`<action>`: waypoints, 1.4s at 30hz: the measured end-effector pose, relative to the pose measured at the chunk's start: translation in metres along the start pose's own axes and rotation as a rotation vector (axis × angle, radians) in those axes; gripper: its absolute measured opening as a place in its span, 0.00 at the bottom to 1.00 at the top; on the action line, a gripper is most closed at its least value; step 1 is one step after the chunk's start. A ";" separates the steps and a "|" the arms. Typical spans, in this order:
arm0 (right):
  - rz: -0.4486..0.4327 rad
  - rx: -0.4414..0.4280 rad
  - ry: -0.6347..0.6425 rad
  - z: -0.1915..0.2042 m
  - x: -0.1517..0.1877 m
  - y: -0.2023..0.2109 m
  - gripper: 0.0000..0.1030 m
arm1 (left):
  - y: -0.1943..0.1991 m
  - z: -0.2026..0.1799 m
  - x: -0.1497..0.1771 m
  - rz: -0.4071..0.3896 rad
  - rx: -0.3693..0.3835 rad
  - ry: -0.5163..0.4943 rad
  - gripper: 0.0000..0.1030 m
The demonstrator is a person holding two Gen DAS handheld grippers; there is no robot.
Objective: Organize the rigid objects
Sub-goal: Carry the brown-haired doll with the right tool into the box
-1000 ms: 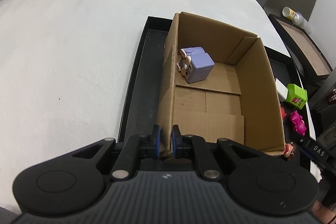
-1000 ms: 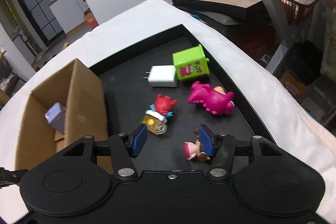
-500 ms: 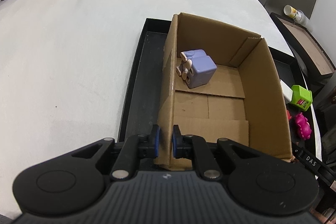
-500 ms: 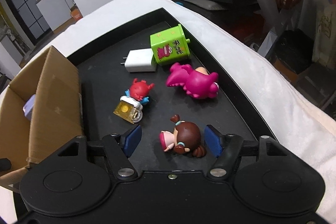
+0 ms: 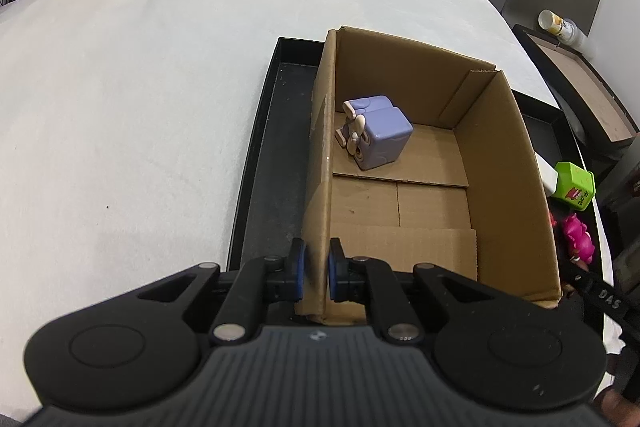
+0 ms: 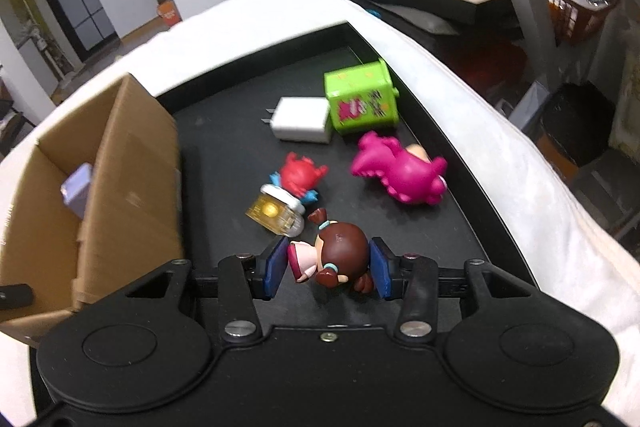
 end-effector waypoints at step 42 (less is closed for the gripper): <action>-0.129 -0.210 0.157 0.099 -0.050 0.051 0.42 | 0.000 0.002 0.002 -0.008 0.020 -0.025 0.10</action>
Point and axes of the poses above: each gripper's, at about its wrist camera, not at the fingertips, and y roughly against the way its jaws point, z to its left, x to its underside, the point moved 1 cm from there along -y, roughly the way its jaws point, and after that the axes turned 4 degrees about z, right-handed, at the moved point
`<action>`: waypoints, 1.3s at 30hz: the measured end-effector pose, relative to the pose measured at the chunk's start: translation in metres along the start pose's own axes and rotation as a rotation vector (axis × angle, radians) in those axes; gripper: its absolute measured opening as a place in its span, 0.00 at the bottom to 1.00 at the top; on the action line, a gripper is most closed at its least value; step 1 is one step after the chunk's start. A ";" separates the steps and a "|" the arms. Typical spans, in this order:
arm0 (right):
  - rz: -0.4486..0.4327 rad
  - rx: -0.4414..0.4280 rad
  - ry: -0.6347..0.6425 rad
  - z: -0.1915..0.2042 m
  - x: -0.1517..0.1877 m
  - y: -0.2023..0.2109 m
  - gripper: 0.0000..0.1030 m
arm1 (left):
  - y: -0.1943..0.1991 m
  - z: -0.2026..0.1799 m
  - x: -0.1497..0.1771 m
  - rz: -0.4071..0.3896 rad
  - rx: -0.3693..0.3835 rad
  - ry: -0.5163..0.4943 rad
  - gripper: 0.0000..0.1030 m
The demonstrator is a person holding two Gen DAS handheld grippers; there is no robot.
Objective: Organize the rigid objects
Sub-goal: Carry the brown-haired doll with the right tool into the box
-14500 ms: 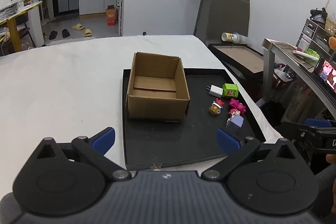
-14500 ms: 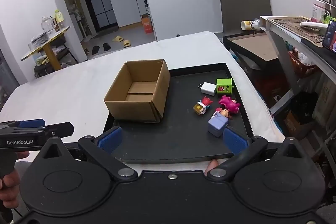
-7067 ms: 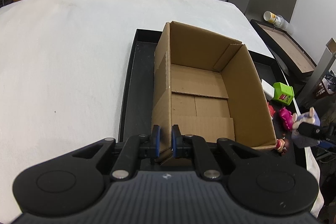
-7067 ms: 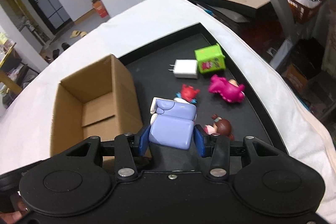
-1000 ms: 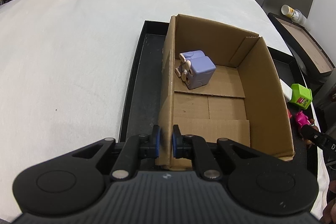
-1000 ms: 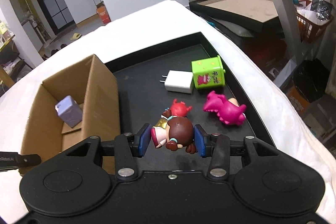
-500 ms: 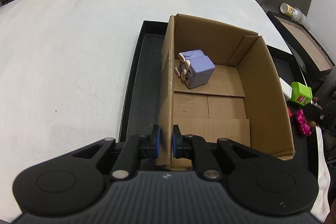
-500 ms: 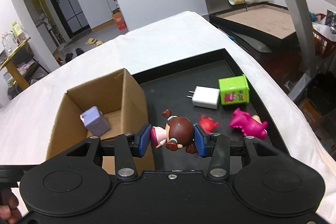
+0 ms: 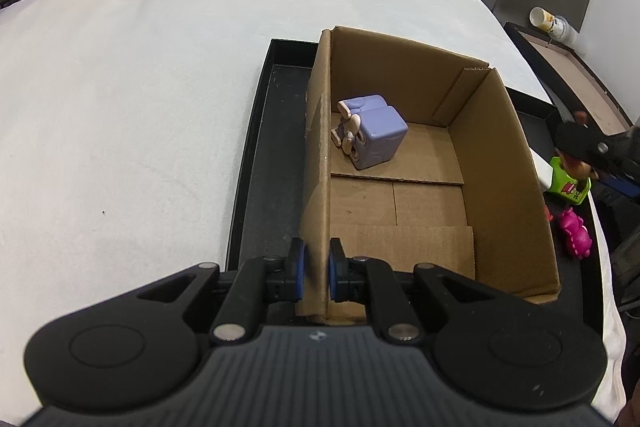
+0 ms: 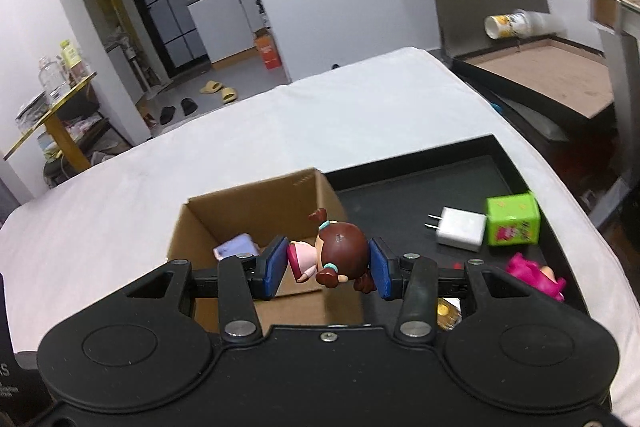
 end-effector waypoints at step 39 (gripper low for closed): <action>0.122 0.004 0.572 0.072 -0.010 -0.057 0.48 | 0.000 0.002 -0.001 0.011 0.005 0.004 0.11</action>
Point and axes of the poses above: each gripper's, at about its wrist camera, not at the fingertips, and y roughly against the way its jaws point, z to its left, x to its underside, the point moved 1 cm from there along -y, roughly the way its jaws point, and after that the axes turned 4 degrees about z, right-handed, at the moved point
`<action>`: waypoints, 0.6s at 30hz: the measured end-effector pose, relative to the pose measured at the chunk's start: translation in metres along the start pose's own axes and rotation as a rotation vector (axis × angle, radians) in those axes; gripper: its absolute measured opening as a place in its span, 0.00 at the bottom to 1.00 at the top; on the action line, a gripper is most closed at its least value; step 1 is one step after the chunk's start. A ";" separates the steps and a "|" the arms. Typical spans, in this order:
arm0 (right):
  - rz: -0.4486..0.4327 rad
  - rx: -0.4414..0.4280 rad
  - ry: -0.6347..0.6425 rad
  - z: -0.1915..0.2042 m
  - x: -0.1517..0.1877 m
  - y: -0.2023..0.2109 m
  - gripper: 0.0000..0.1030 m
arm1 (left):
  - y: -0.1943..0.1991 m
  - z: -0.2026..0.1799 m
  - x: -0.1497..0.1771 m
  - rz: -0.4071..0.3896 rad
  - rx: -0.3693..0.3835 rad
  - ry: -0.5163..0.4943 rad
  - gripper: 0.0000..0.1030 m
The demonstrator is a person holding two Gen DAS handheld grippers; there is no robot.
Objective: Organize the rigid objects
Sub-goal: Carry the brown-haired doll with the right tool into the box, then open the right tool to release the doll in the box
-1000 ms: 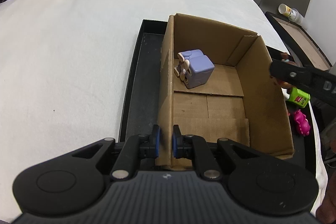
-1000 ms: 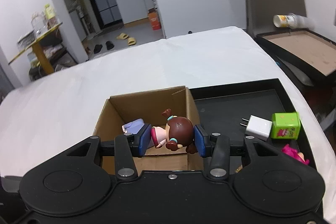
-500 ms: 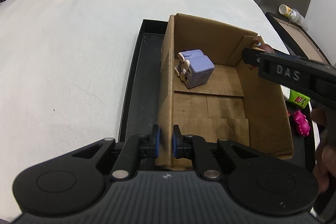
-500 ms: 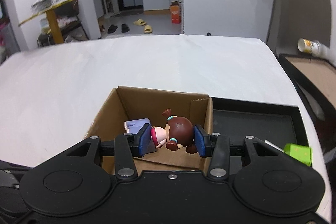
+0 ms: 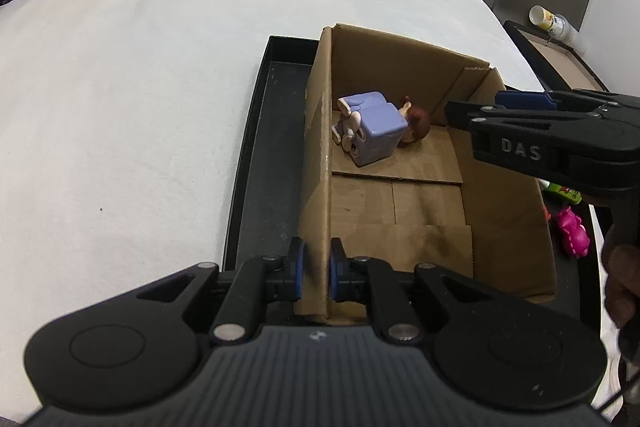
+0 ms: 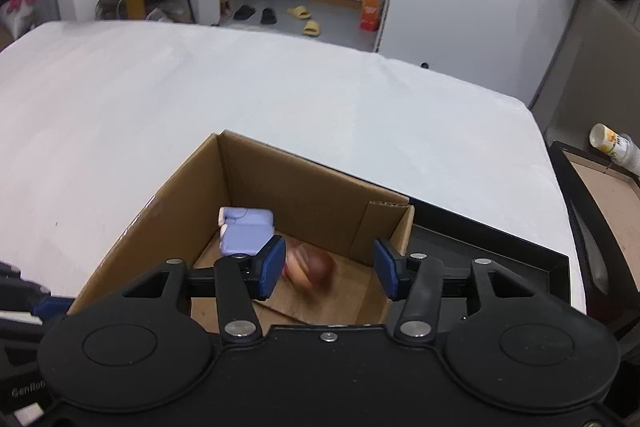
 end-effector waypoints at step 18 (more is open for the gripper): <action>0.136 -0.088 0.171 -0.019 0.003 0.052 0.48 | 0.001 0.001 0.000 -0.005 0.003 0.006 0.11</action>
Point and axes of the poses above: each gripper's, at about its wrist camera, not at the fingertips, and y roughly against the way its jaws point, z to its left, x to its underside, the point moved 1 cm from there along -y, roughly the way its jaws point, and after that the axes turned 4 degrees about z, right-handed, at the moved point
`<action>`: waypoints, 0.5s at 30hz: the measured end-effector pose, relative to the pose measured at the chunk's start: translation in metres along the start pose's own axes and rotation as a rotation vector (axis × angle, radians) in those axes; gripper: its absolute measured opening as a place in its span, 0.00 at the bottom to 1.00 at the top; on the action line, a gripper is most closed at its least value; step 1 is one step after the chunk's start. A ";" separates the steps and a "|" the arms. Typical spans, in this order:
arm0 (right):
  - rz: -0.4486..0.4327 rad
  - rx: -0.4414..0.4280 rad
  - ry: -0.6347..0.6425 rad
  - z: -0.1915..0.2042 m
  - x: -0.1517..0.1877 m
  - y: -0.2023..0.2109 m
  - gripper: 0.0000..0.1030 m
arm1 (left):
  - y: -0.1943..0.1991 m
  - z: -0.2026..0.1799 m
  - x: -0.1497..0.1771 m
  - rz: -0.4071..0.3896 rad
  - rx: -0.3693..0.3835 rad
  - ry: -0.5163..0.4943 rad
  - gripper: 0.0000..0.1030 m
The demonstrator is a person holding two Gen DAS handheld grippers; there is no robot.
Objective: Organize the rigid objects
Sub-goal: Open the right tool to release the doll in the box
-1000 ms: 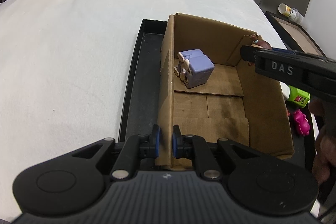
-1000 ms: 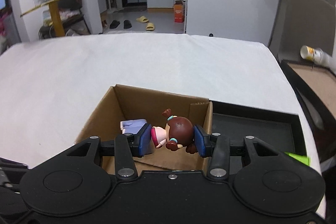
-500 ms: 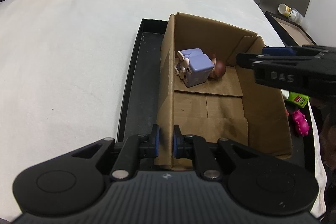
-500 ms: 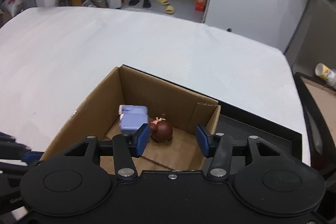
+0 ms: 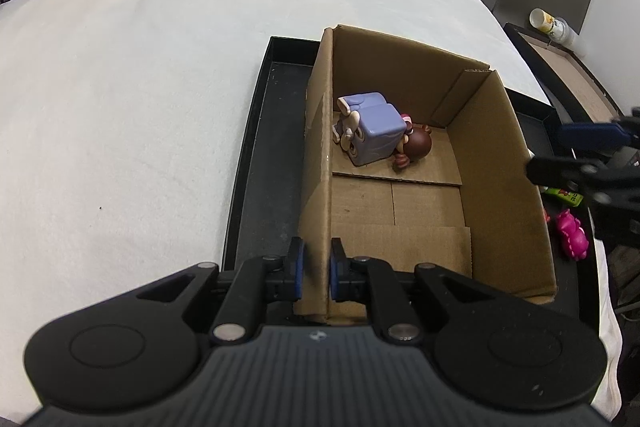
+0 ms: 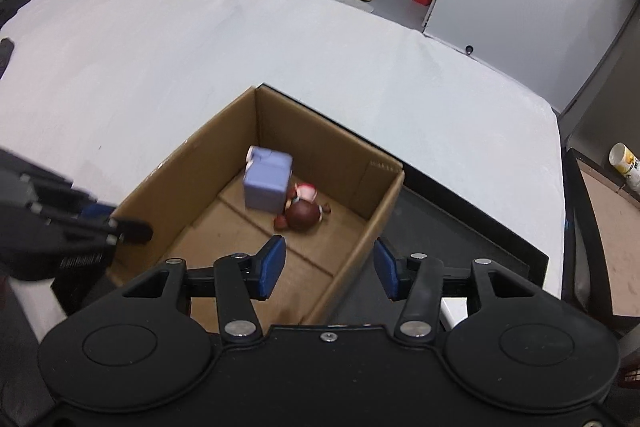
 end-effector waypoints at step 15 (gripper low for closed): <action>0.022 -0.023 0.013 -0.042 0.021 0.034 0.60 | 0.000 -0.004 0.000 0.003 -0.023 -0.019 0.11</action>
Point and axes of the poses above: each gripper's, at about its wrist camera, not at the fingertips, and y roughly against the way its jaws point, z to its left, x to its underside, the point moved 1 cm from there along -y, roughly the way its jaws point, and after that the axes turned 4 degrees about z, right-handed, at the moved point
